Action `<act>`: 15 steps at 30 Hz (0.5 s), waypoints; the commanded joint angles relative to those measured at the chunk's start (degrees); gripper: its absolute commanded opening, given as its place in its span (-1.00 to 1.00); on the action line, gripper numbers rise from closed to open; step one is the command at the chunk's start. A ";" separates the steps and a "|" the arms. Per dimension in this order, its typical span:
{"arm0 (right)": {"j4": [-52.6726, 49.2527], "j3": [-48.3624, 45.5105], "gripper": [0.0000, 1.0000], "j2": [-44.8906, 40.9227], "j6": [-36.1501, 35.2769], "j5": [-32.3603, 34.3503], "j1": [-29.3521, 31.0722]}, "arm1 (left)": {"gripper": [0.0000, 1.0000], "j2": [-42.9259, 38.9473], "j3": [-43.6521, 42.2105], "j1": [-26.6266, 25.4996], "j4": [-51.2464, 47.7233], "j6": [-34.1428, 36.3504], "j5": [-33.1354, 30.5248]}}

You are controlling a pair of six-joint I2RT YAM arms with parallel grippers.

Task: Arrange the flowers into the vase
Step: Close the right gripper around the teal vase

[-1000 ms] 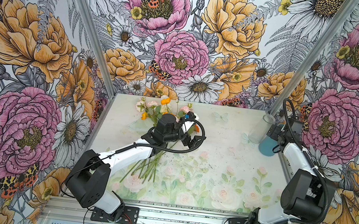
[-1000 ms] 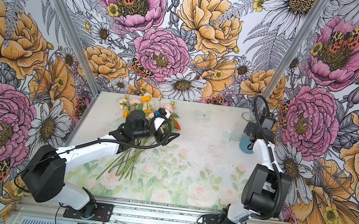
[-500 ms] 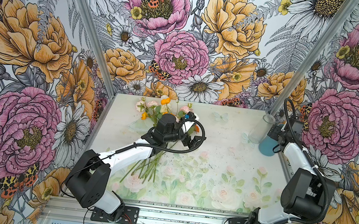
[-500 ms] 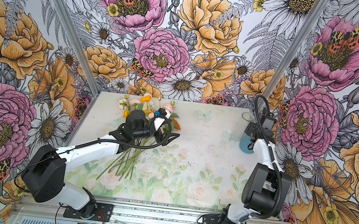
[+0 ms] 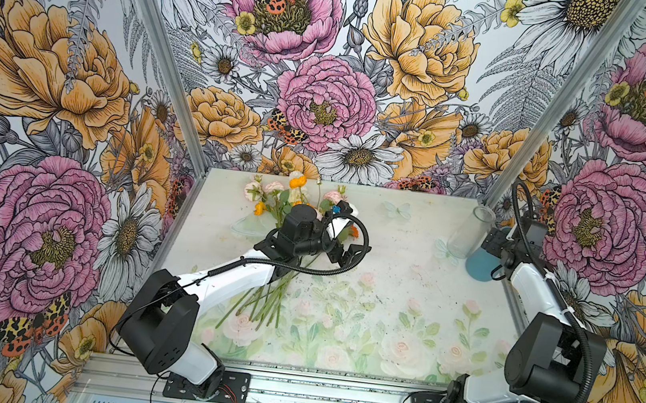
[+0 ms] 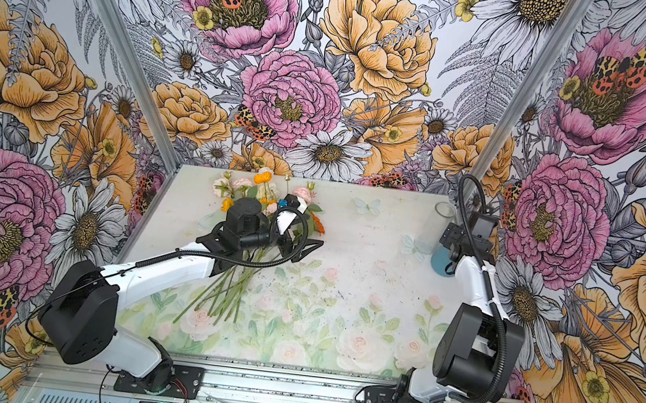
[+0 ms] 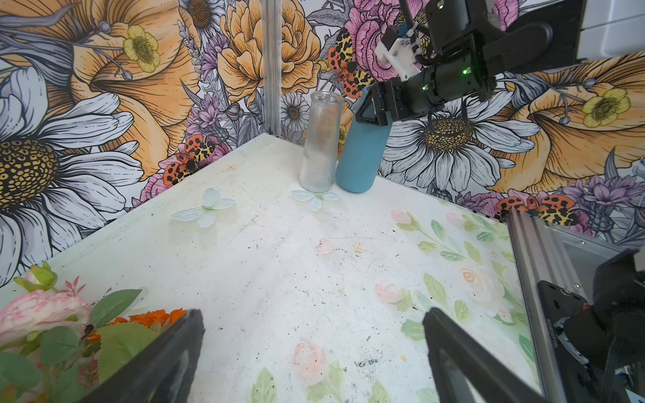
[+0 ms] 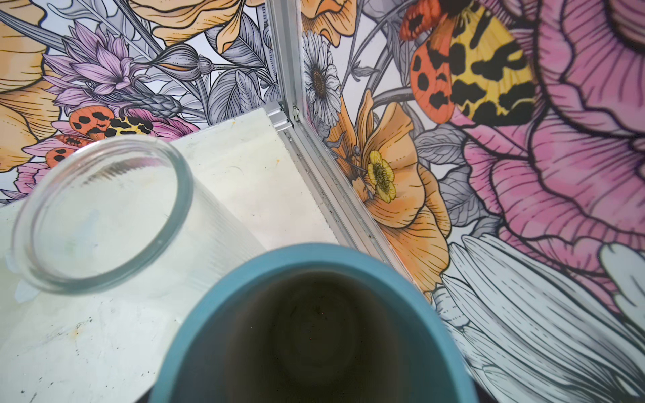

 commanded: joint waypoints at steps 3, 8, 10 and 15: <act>0.69 -2.85 0.38 -6.24 -0.02 -0.14 1.25 | 0.97 -0.42 1.91 -0.30 1.09 -1.31 1.70; 1.21 -5.14 0.35 -9.80 -0.32 -0.52 2.56 | 0.98 -0.27 1.90 -0.45 1.11 -1.46 1.63; 1.26 -5.61 0.34 -10.65 -1.02 0.38 3.20 | 0.97 -0.27 1.95 -0.50 1.13 -1.57 1.72; 1.81 -4.85 0.34 -8.69 -0.91 1.90 3.03 | 0.98 -0.75 1.66 -0.94 1.10 -1.28 1.39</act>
